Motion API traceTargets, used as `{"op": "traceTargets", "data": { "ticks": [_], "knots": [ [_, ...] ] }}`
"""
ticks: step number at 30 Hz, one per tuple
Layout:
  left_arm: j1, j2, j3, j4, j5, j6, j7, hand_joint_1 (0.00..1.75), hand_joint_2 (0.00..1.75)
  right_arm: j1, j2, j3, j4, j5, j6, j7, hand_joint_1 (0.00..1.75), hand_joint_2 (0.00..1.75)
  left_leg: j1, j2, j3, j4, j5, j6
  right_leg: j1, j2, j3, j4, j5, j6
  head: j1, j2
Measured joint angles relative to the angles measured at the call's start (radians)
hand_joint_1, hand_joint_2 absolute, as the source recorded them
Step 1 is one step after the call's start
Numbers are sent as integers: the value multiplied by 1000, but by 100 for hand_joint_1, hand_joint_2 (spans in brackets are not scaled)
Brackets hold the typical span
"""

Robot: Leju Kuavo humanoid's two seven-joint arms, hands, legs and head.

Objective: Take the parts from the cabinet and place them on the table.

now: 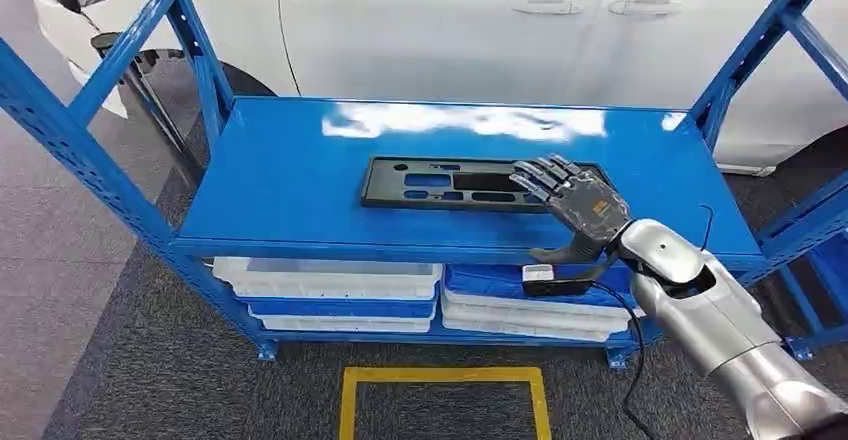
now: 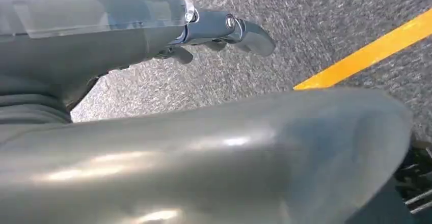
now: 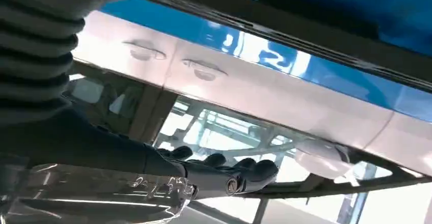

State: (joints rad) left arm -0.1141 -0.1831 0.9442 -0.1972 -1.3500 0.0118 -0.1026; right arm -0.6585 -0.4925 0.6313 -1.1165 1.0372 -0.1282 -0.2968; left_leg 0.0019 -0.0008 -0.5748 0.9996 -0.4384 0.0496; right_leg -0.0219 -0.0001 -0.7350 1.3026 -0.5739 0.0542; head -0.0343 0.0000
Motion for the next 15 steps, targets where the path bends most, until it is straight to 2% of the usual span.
{"op": "traceTargets", "data": {
  "ticks": [1,2,3,4,5,6,8,9,10,11,12,14,15],
  "knots": [
    [1,0,0,0,0,0,0,0,0,1,3,4,12,1,-7,-1,0,175,-2,-1,-2,2,1,0,0,0,-8,18,6,-1,0,0],
    [1,0,0,0,0,0,0,0,0,0,5,9,21,3,-11,-2,0,175,-3,-1,-3,4,1,0,0,0,11,-14,33,-3,0,0],
    [1,0,-2,0,0,0,-1,0,0,-5,8,12,31,4,-14,-2,0,175,-4,-2,-3,6,0,0,1,0,48,-83,72,-7,0,0],
    [0,-1,-3,0,0,0,-1,0,0,-12,10,13,40,7,-16,-2,0,175,-5,-3,-2,9,-1,-2,1,0,102,-185,118,-13,0,0],
    [-1,-2,-4,0,0,0,-2,0,0,-22,12,16,50,8,-17,-2,0,175,-6,-3,-3,11,-2,-4,3,0,142,-267,141,-20,0,0],
    [-2,-3,-4,0,1,0,-3,0,0,-36,17,19,63,10,-16,-2,0,175,-12,-2,-9,14,-2,-10,12,-3,151,-288,125,-25,0,0],
    [-2,-3,-4,0,3,1,-5,0,0,-63,36,27,98,14,-14,-2,0,175,-9,-1,-14,14,0,-19,15,1,144,-289,131,-32,0,0],
    [-4,-3,-4,0,4,1,-6,0,0,-76,46,31,119,16,-13,-2,0,175,-8,0,-13,10,3,-26,16,1,143,-290,132,-36,0,0],
    [-5,-3,-5,0,6,1,-6,0,0,-90,56,35,135,19,-13,-3,0,175,-11,0,-12,9,3,-31,9,1,144,-299,138,-45,0,0],
    [-6,-3,-5,0,9,2,-6,0,0,-104,68,40,150,21,-14,-3,0,175,-9,-2,-19,25,-10,-37,4,-3,149,-306,143,-49,0,0],
    [-6,-3,-4,0,9,2,-7,0,0,-121,80,45,169,25,-17,-5,0,175,-9,-2,-37,67,-42,-44,2,-3,149,-308,145,-56,0,0],
    [-5,-3,-5,0,12,3,-7,0,0,-158,118,63,235,33,-26,-5,0,175,-2,-2,-106,219,-119,-53,4,-2,146,-308,147,-59,0,0],
    [-5,-3,-5,0,12,3,-7,0,0,-169,133,71,265,35,-30,-3,0,175,1,-1,-141,292,-144,-57,5,-3,144,-307,147,-59,0,0]
  ]
}}
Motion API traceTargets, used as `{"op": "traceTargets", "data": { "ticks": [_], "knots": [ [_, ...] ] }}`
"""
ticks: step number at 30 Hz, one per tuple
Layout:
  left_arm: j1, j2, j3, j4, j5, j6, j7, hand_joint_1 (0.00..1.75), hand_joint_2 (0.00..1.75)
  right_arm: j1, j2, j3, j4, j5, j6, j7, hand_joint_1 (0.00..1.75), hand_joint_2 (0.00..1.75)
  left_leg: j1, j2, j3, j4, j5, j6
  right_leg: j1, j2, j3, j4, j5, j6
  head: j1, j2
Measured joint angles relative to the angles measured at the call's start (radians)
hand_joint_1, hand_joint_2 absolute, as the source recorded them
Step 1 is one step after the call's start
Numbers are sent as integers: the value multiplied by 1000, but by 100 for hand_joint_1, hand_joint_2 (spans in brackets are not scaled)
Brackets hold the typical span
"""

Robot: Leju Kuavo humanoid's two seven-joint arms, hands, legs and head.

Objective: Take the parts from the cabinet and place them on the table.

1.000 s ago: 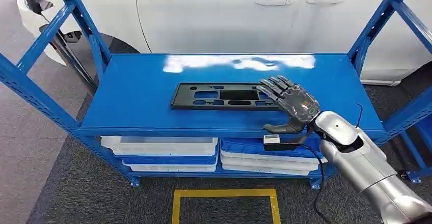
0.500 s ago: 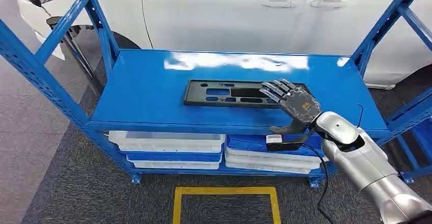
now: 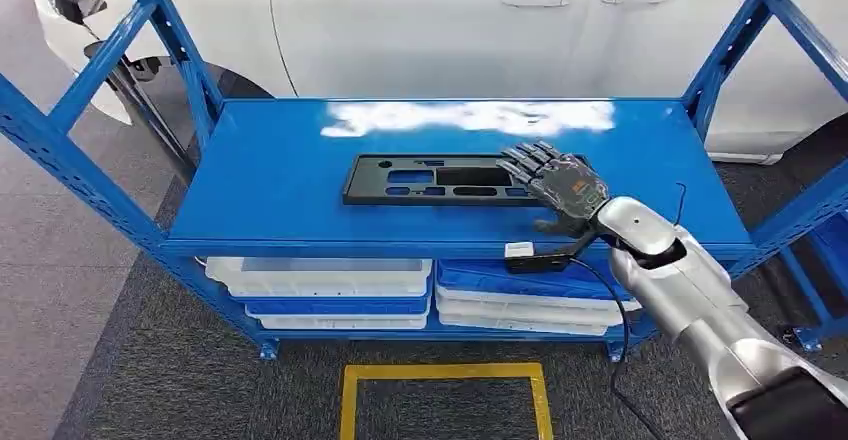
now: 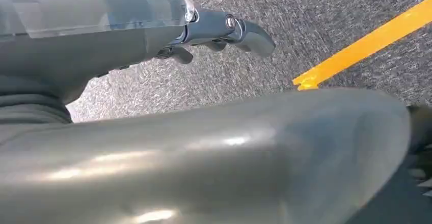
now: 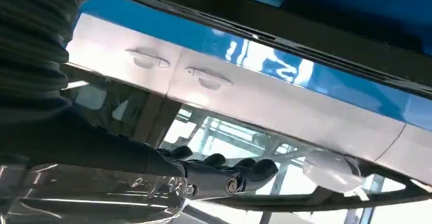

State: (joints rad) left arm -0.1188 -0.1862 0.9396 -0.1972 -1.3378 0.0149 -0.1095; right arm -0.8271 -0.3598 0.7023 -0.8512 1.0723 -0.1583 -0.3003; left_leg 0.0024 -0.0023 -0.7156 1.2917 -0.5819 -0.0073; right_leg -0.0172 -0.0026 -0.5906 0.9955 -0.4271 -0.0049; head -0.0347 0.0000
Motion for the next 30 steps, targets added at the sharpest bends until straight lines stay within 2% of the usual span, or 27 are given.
{"op": "traceTargets", "data": {
  "ticks": [1,2,3,5,6,7,9,10,11,12,14,15,16,17,18,20,21,22,25,26,27,28,30],
  "knots": [
    [2,0,0,0,2,0,0,0,0,-8,15,7,25,3,-5,3,0,175,2,0,-17,34,0,-3,1,-1,0,1,0,0,0,0],
    [4,0,0,0,3,2,-1,0,0,-20,32,13,57,8,-11,6,0,175,4,0,-10,14,23,-4,0,-1,0,2,0,0,0,0],
    [6,0,0,0,8,3,-2,0,0,-35,52,20,90,11,-16,10,0,175,6,0,19,-49,65,-5,0,1,0,3,-1,1,0,0],
    [6,1,0,0,11,6,-10,0,0,-70,94,31,156,12,-18,26,0,175,9,1,108,-234,154,-1,0,3,2,9,-4,7,0,0],
    [5,1,0,0,14,6,-11,0,0,-87,109,33,186,11,-18,32,0,175,6,0,130,-273,140,5,6,3,-1,11,-7,14,0,0],
    [4,0,0,0,16,7,-13,0,0,-102,121,36,214,11,-18,38,0,175,3,-1,125,-277,145,12,7,3,-5,13,-5,18,0,0],
    [8,0,0,0,17,9,-14,0,0,-120,143,41,260,8,-15,43,0,175,1,-2,122,-274,147,21,6,3,-6,9,0,29,0,0],
    [9,0,1,0,17,9,-15,0,0,-129,154,45,279,6,-15,43,0,175,1,-2,123,-281,152,30,4,3,-5,8,1,38,0,0],
    [8,0,1,0,17,10,-16,0,0,-134,159,47,292,5,-15,44,0,175,8,0,126,-290,158,39,-1,3,-7,14,-9,41,0,0],
    [5,0,0,0,17,10,-19,0,0,-140,165,50,308,2,-15,44,0,175,7,-1,126,-292,160,45,0,3,-20,44,-33,44,0,0],
    [4,0,0,0,17,10,-20,0,0,-147,170,53,340,0,-15,49,0,175,6,-2,123,-292,162,49,-1,3,-89,198,-111,51,0,0],
    [7,0,0,0,17,10,-20,0,0,-145,174,55,356,0,-15,53,0,175,5,-3,123,-292,161,49,0,3,-127,277,-139,53,0,0],
    [9,0,1,0,16,10,-19,0,0,-143,179,57,370,0,-15,57,0,175,3,-3,122,-291,161,49,0,3,-151,322,-148,53,0,0],
    [10,0,1,0,16,10,-19,0,0,-142,183,60,380,2,-15,62,0,175,3,-3,122,-290,161,49,0,3,-151,318,-133,52,0,0],
    [9,0,0,0,14,9,-19,0,0,-143,187,64,390,8,-15,77,0,175,1,-3,122,-289,161,49,0,3,-124,261,-95,48,0,0],
    [6,-2,0,0,14,9,-23,0,0,-152,193,68,406,17,-6,97,0,175,-1,-3,123,-285,159,46,4,2,-35,80,-8,36,0,0],
    [5,-3,0,0,14,8,-28,0,0,-158,197,70,417,21,5,106,0,175,-2,-3,121,-285,158,44,8,2,-5,17,-8,27,0,0],
    [2,-4,0,0,14,8,-30,0,0,-162,200,72,424,24,13,111,0,175,-7,-4,117,-281,158,39,13,0,-5,10,-4,25,0,0],
    [0,-4,0,0,14,8,-34,0,0,-167,208,79,452,34,36,132,0,175,-3,-3,118,-286,160,24,17,2,-8,12,-4,15,0,0],
    [-3,-4,0,0,14,8,-34,0,0,-171,212,82,460,39,47,139,0,175,-7,-3,115,-279,153,16,5,0,-4,1,3,7,0,0],
    [-4,-3,0,0,14,8,-36,0,0,-176,219,84,466,45,56,147,0,175,-4,-2,106,-257,134,11,5,-1,-3,-2,6,1,0,0],
    [-5,-4,0,0,14,9,-37,0,0,-182,220,87,476,47,62,152,0,175,-2,-3,80,-197,94,7,5,-1,-4,-2,6,-4,0,0],
    [-5,-4,0,0,14,9,-38,0,0,-181,226,92,487,50,72,164,0,175,4,-3,6,-29,19,0,6,-1,-4,-2,6,-6,0,0]
  ]
}}
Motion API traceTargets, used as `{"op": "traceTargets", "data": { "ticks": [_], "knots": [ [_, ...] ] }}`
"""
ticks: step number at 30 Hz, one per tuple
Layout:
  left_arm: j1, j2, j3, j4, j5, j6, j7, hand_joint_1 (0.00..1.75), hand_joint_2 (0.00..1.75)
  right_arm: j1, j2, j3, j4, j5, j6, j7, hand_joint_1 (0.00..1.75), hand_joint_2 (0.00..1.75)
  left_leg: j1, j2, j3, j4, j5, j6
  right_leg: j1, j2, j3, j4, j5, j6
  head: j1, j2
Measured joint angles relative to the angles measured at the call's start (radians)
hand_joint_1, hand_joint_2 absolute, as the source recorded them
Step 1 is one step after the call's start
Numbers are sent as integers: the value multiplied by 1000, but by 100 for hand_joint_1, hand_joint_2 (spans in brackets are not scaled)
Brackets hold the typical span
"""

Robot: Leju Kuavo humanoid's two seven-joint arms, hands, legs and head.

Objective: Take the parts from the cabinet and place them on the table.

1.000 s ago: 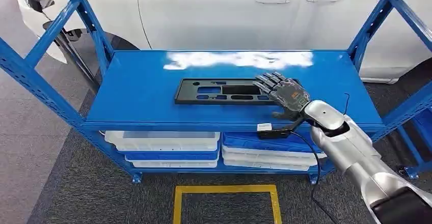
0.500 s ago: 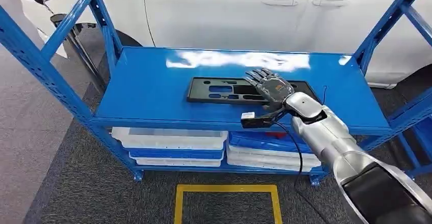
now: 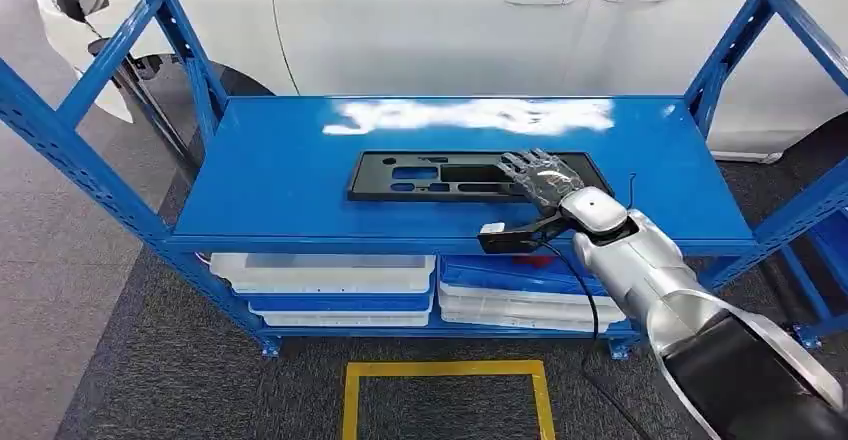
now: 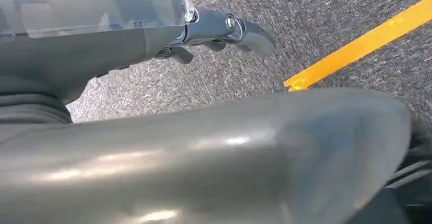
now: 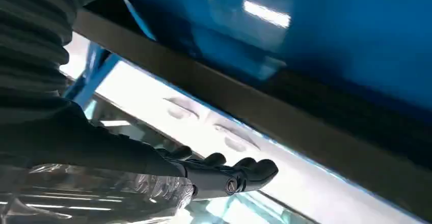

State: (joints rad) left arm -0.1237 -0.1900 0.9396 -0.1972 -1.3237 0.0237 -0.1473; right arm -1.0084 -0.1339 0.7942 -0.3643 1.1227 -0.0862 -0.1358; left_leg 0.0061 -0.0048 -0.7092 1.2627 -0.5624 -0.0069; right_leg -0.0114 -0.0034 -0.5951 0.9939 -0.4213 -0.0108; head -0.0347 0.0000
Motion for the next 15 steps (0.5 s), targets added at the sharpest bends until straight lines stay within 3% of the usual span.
{"op": "traceTargets", "data": {
  "ticks": [1,2,3,4,5,6,7,11,12,13,15],
  "knots": [
    [0,0,0,0,0,0,-1,0,0,1,2,6,8,3,6,6,0,175,1,0,-27,58,-17,-3,0,0,0,1,0,0,0,0],
    [0,0,0,0,0,0,-2,0,0,4,5,8,13,4,7,10,0,175,4,0,-33,66,-8,-5,0,1,0,1,0,0,0,0],
    [0,0,0,0,0,0,-3,0,0,3,6,8,17,5,7,18,5,175,6,0,-16,32,20,-6,0,2,1,2,-1,1,0,0],
    [0,1,0,0,0,2,-3,0,0,1,8,9,19,7,10,23,91,175,8,1,23,-49,67,-5,-1,3,3,3,-3,4,0,0],
    [-2,1,0,0,0,3,-3,0,0,1,9,10,23,10,16,35,162,175,9,1,76,-153,116,-3,-2,4,6,5,-6,8,0,0],
    [-4,0,-1,0,0,3,-3,0,0,1,9,10,26,11,22,44,162,175,10,1,112,-235,134,-1,-1,4,6,8,-9,14,0,0],
    [-5,0,-1,0,-2,2,-5,0,0,0,8,10,29,12,23,52,173,175,4,0,123,-250,122,3,5,4,0,13,-10,19,0,0],
    [-5,-2,-2,0,-2,1,-6,0,0,-1,10,10,40,13,31,66,175,175,2,-1,116,-253,132,30,1,5,-2,9,-5,42,0,0],
    [-7,-3,-2,0,-3,1,-7,0,0,-2,10,10,42,12,35,72,175,175,6,0,119,-258,136,36,-3,4,-6,22,-19,46,0,0],
    [-10,-3,-2,0,-3,1,-7,0,0,-5,10,11,43,12,41,74,175,175,6,-1,118,-258,137,40,-2,4,-27,66,-50,49,0,0],
    [-13,-4,-2,0,-3,1,-7,0,0,-8,10,11,50,11,44,80,175,175,4,-1,116,-258,137,45,-3,4,-106,238,-131,57,0,0]
  ]
}}
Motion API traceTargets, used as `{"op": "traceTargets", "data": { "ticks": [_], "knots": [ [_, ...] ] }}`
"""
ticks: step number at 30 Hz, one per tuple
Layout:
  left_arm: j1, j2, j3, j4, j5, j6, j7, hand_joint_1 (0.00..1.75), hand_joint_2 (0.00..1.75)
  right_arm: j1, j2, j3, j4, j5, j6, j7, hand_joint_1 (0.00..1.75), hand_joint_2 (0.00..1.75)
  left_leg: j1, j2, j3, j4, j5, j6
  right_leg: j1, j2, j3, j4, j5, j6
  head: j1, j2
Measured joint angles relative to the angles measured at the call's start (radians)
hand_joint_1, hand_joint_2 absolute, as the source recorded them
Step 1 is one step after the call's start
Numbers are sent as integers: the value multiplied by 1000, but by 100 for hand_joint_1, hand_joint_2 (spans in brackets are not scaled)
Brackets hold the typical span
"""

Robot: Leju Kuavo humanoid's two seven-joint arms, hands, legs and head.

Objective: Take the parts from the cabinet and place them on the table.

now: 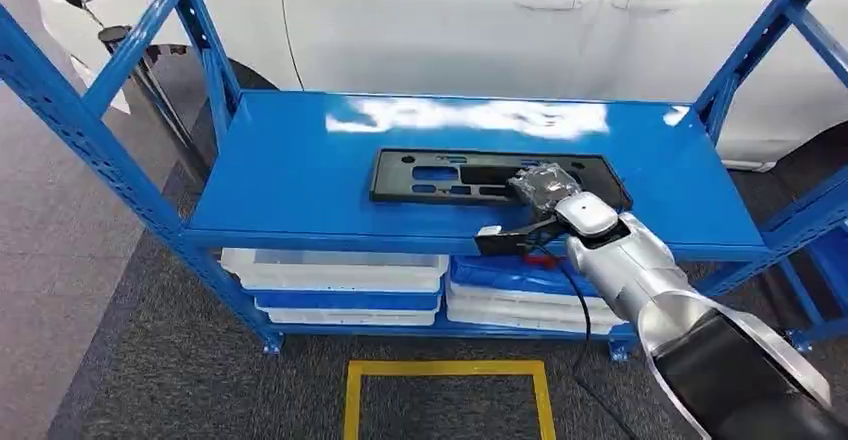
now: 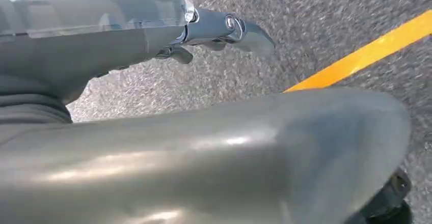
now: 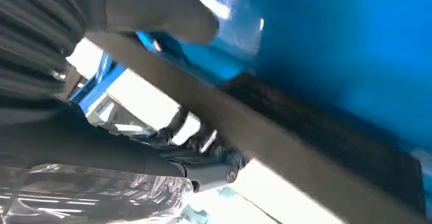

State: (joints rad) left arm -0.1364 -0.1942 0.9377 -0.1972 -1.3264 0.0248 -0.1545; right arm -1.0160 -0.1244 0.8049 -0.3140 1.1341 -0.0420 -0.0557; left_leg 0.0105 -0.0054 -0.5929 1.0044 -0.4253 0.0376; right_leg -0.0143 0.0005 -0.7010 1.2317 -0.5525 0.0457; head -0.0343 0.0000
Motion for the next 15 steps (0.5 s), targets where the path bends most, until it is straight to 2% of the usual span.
{"op": "traceTargets", "data": {
  "ticks": [1,2,3,4,6,7,10,11,12,13,15],
  "knots": [
    [1,0,0,0,1,0,0,0,0,1,0,0,3,0,1,1,175,175,-1,0,0,1,0,0,0,0,-36,73,-22,2,0,0],
    [1,0,0,0,3,0,0,0,0,1,0,0,6,0,2,1,175,175,-2,0,0,1,0,0,0,0,-51,100,-20,1,0,0],
    [1,0,0,0,4,0,0,0,0,0,0,0,7,0,2,1,175,175,-2,-1,1,1,0,0,0,0,-41,75,6,0,0,0],
    [1,0,0,0,4,0,0,0,0,-1,0,0,8,0,2,0,175,175,-2,-1,2,2,-1,-1,1,0,-7,4,49,-4,0,0],
    [0,-1,0,0,5,0,-2,0,0,-8,0,0,9,0,0,-9,175,175,-2,-2,5,3,-4,-5,2,-1,88,-191,135,-17,0,0],
    [0,-1,0,0,5,0,-2,0,0,-11,0,0,10,0,-1,-13,175,175,-9,-2,1,7,-6,-10,10,-1,103,-223,123,-21,0,0],
    [0,-1,0,0,6,0,-5,0,0,-12,0,0,11,-3,-3,-18,175,175,-5,-2,0,4,-4,-24,14,0,97,-223,125,-31,0,0],
    [0,-1,0,0,8,0,-6,0,0,-14,0,0,12,-6,-5,-20,175,175,-10,-2,2,2,-4,-30,7,0,99,-231,129,-39,0,0],
    [0,0,0,0,8,2,-7,0,0,-16,0,-1,12,-10,-8,-23,175,175,-6,-1,-1,9,-14,-34,0,-3,105,-239,134,-44,0,0],
    [0,-1,0,0,9,4,-9,0,0,-18,0,-5,12,-20,-13,-27,175,175,-8,0,-18,51,-45,-40,0,-3,108,-243,135,-51,0,0],
    [0,-1,0,0,14,7,-11,0,0,-18,0,-13,13,-45,-27,-45,175,175,-3,0,-89,203,-122,-47,1,-5,106,-242,135,-53,0,0]
  ]
}}
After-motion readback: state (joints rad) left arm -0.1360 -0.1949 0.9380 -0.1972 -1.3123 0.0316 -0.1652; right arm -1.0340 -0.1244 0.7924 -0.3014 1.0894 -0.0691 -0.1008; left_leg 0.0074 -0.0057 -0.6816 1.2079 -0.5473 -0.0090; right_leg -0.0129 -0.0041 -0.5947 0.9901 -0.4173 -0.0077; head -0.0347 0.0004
